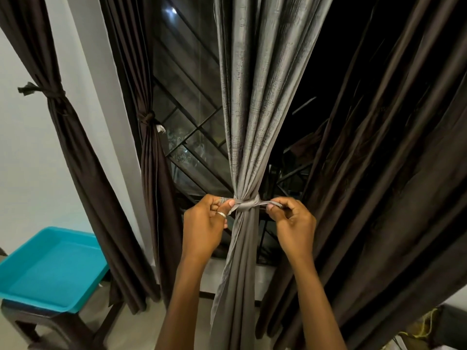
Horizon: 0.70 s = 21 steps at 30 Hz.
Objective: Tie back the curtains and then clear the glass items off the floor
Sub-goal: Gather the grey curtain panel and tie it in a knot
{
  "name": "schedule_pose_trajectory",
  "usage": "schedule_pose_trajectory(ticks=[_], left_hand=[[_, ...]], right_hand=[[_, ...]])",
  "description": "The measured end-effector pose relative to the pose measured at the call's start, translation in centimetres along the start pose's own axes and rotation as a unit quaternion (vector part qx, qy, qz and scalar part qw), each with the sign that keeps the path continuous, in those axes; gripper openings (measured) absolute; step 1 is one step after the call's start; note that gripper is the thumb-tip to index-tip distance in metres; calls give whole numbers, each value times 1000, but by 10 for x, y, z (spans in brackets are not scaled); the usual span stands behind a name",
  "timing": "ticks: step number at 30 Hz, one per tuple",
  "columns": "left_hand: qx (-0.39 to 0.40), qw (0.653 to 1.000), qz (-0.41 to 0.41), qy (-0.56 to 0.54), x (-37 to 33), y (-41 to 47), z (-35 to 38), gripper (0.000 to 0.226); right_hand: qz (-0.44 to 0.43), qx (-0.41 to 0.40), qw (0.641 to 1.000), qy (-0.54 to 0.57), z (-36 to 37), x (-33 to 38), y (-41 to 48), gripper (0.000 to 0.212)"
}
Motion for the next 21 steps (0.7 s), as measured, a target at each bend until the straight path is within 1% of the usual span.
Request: schedule_pose_trajectory(ticks=[3, 8, 14, 18, 21], left_hand=[[-2, 1000, -2, 0, 2, 1, 0, 15], [-6, 1000, -7, -4, 8, 4, 3, 19], [9, 999, -32, -36, 12, 4, 16, 23], [14, 998, -48, -37, 16, 6, 19, 19], [37, 998, -55, -24, 25, 7, 22, 20]], right_hand=[[14, 0, 1000, 4, 4, -4, 0, 24], [64, 37, 997, 19, 10, -14, -4, 18], [127, 34, 990, 46, 14, -18, -12, 8], [141, 32, 988, 58, 15, -16, -15, 15], [167, 17, 984, 57, 12, -22, -17, 20]])
Point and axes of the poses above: each hand's wrist, its own y-axis towards the middle knuckle, its own z-axis out of the palm, x = y × z, the point moved 4 cm from there along y, towards the middle knuckle, and after that the axes turned 14 degrees about -x, right-handed, at the moved point
